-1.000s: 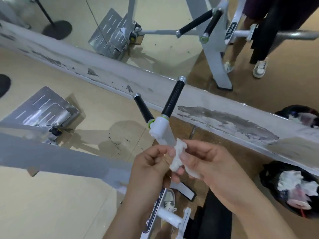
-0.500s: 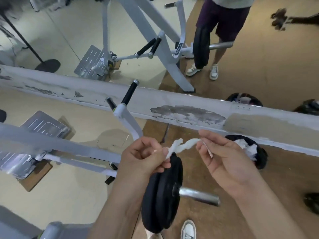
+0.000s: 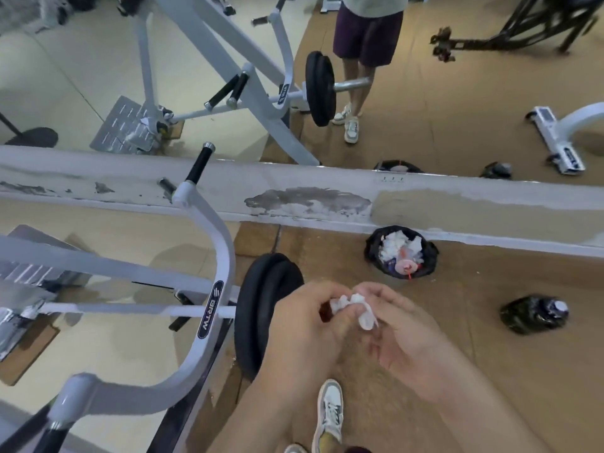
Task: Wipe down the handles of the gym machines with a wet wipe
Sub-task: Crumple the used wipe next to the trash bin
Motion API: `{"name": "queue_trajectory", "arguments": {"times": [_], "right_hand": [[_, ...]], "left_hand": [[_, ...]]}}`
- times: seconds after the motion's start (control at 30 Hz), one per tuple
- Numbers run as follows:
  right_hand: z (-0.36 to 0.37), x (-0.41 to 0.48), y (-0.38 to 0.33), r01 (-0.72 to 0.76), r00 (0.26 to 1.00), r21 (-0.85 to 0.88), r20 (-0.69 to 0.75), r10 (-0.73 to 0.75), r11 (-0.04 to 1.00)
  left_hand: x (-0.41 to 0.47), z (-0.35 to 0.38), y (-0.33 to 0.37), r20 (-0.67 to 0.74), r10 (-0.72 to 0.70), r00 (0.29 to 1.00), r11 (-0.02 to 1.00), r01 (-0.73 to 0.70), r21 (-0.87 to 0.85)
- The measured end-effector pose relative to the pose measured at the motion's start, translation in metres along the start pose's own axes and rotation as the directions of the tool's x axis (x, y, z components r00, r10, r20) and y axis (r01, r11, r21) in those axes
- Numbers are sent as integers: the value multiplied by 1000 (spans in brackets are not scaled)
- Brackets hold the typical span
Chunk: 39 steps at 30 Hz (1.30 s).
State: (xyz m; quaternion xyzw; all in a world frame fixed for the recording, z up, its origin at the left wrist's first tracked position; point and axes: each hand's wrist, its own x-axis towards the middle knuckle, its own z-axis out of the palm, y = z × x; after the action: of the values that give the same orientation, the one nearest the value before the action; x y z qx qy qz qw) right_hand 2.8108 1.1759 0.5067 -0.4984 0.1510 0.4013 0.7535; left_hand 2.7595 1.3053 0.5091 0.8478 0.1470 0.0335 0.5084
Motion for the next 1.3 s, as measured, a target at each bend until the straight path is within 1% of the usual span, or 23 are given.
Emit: {"name": "queue_trajectory", "arguments": {"times": [0.07,0.1,0.17,0.2,0.27,0.37,0.5,0.6,0.67,0.73,0.8,0.93,0.97,1.03,1.1,1.13,1.2,1.23,1.3], "right_hand": [[-17,-17,2,-64,997,2,51,64,998],[-27,-23,0,-61,996,9,68,60,998],[-46,-31,-6,1,999,15,48,-1,1000],[-54,-32,-11,45,999,3,25,-45,999],[-69,-29,-22,132,991,-56,-14,-133,990],[-96,-15,-43,206,974,-214,-50,-222,955],[-155,20,-91,203,969,-354,-60,-238,913],[-218,64,-139,123,974,-458,-114,-196,880],[-257,92,-168,47,973,-540,-164,-160,840],[-292,118,-192,-9,970,-582,-201,-133,813],[-323,140,-211,-57,965,-589,-239,-107,806],[-363,183,-219,-146,954,-595,-298,-48,791],[-368,192,-217,-167,950,-590,-311,-32,790],[-376,206,-212,-197,942,-574,-336,-9,795],[-375,213,-210,-207,932,-512,-362,9,834],[-373,215,-210,-205,928,-480,-373,13,853],[-370,216,-212,-198,922,-455,-386,9,868],[-370,215,-214,-188,922,-446,-388,0,875],[-367,212,-224,-154,927,-460,-374,-34,875]], "left_hand": [[-13,13,3,36,10,999,997,-7,-70],[-17,19,5,61,-1,998,992,8,-122],[-20,29,14,109,-65,992,961,92,-261],[-20,34,18,135,-109,985,930,149,-337],[-13,49,26,189,-170,967,867,238,-437],[11,86,29,169,-164,972,909,215,-358],[70,154,42,142,-235,962,896,271,-352],[132,212,48,108,-319,941,879,337,-337],[175,246,46,77,-415,907,853,417,-314],[220,273,40,27,-495,868,826,480,-296],[265,296,29,-37,-534,844,823,509,-253],[341,335,2,-107,-507,855,862,506,-39],[357,344,-7,-102,-494,864,868,497,10],[382,358,-24,-40,-487,873,868,488,96],[397,367,-42,45,-527,849,843,515,153],[399,368,-46,68,-552,831,829,538,153],[395,361,-45,68,-564,823,822,552,142],[389,353,-41,47,-542,839,836,532,134],[375,329,-21,-22,-474,880,878,475,55]]}}
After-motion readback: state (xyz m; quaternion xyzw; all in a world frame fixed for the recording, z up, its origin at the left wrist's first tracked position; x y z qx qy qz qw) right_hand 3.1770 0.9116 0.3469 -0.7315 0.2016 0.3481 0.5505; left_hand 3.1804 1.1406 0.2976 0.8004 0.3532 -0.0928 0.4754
